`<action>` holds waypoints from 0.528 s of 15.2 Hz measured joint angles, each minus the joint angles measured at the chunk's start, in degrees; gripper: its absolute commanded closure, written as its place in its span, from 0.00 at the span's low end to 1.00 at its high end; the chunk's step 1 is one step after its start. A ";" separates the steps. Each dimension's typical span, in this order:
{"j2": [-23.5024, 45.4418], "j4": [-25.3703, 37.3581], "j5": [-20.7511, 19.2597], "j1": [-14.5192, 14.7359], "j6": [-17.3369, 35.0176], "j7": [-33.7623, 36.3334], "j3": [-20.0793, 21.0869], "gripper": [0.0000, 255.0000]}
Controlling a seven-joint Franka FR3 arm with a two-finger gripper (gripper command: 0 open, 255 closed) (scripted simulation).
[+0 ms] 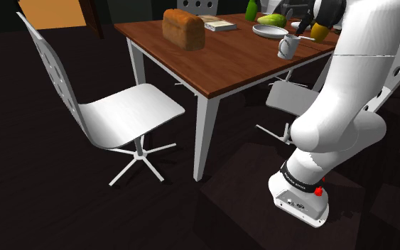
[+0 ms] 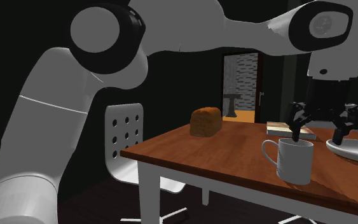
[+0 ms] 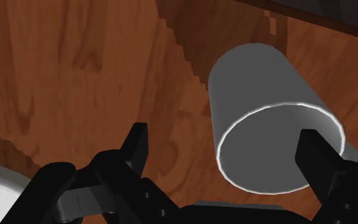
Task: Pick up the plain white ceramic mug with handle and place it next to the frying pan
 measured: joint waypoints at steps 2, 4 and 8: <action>0.77 3.55 0.43 -1.06 -2.87 0.07 -0.07 0.00; 1.13 4.64 0.61 -1.42 -3.70 0.08 -0.07 0.00; 1.23 4.95 0.66 -1.50 -3.95 0.10 -0.06 0.00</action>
